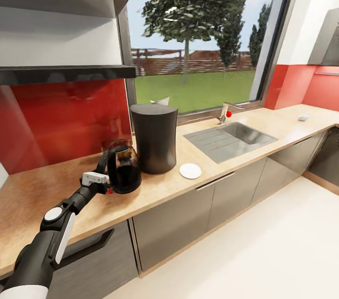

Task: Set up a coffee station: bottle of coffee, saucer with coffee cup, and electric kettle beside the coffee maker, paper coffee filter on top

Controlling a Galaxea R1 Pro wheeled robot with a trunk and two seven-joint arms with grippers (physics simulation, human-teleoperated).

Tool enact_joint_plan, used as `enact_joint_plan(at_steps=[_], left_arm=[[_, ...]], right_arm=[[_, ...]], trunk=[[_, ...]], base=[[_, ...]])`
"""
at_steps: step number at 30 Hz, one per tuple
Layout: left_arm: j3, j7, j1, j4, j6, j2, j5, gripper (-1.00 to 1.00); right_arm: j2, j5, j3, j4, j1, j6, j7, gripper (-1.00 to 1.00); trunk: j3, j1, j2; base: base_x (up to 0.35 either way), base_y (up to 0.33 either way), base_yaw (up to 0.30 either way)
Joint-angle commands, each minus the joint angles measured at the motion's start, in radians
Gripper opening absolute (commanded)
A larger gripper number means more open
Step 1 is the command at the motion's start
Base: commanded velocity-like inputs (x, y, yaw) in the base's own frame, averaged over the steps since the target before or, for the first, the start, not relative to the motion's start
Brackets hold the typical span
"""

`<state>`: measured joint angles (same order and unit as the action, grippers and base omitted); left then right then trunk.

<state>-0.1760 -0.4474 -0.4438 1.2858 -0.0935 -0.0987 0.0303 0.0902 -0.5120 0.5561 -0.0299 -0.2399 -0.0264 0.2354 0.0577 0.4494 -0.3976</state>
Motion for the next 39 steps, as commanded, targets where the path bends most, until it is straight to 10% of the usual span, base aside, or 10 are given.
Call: enact_joint_plan(at_steps=[1, 39], left_arm=[[-0.002, -0.007, -0.001, 0.002, -0.006, 0.001, -0.001, -1.0], [-0.003, -0.004, -0.001, -0.094, 0.001, 0.0, 0.0, -1.0]], right_arm=[[0.0, -0.01, 0.008, 0.0, -0.001, -0.003, 0.004, 1.0], [0.0, -0.01, 0.008, 0.001, -0.001, -0.003, 0.004, 1.0]], trunk=[[0.002, 0.001, -0.002], [0.002, 0.001, -0.002]], base=[[0.0, 0.0, -0.015], [0.019, 0.0, -0.061]])
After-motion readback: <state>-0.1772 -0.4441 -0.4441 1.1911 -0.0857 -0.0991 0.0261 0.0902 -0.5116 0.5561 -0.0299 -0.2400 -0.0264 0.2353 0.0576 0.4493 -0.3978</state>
